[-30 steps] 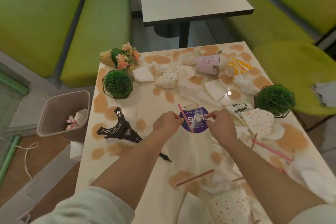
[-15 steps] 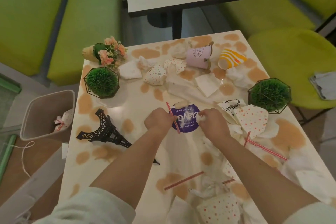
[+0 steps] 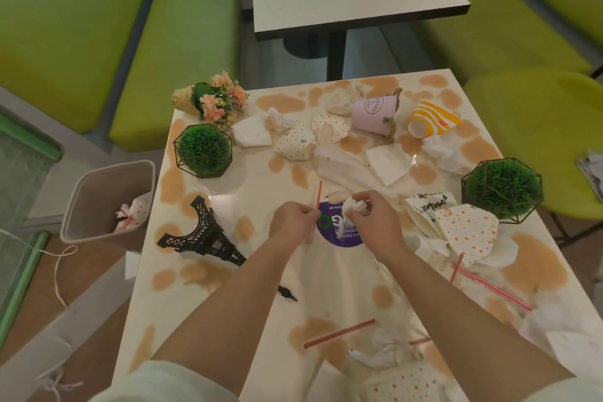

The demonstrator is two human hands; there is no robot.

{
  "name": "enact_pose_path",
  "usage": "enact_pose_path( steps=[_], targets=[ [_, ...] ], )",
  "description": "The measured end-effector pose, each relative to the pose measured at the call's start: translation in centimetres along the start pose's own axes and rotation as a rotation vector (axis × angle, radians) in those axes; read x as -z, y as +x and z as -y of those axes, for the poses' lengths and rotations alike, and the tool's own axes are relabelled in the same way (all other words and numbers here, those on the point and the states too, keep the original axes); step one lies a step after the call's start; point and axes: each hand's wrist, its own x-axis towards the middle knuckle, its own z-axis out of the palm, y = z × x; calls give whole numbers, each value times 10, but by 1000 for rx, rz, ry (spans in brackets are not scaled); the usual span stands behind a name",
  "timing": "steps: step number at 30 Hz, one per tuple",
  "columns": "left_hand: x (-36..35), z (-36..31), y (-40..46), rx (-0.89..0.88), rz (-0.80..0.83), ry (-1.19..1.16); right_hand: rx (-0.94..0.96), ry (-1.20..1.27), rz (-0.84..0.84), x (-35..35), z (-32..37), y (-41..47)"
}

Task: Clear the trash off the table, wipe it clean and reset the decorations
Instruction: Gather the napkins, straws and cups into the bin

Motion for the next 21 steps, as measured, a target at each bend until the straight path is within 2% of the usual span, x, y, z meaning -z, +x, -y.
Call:
enact_pose_path(
  steps=[6, 9, 16, 21],
  targets=[
    [38, 11, -6, -56, -81, -359, -96, 238, 65, -29, 34, -2],
    [68, 15, -8, -103, -122, -464, -70, 289, 118, -52, 61, -8],
    [166, 50, -24, -172, -257, -472, 69, 312, 224, -121, 140, -32],
    [238, 99, -26, -107, -364, -491, 144, 278, 287, -179, 200, -50]
  ],
)
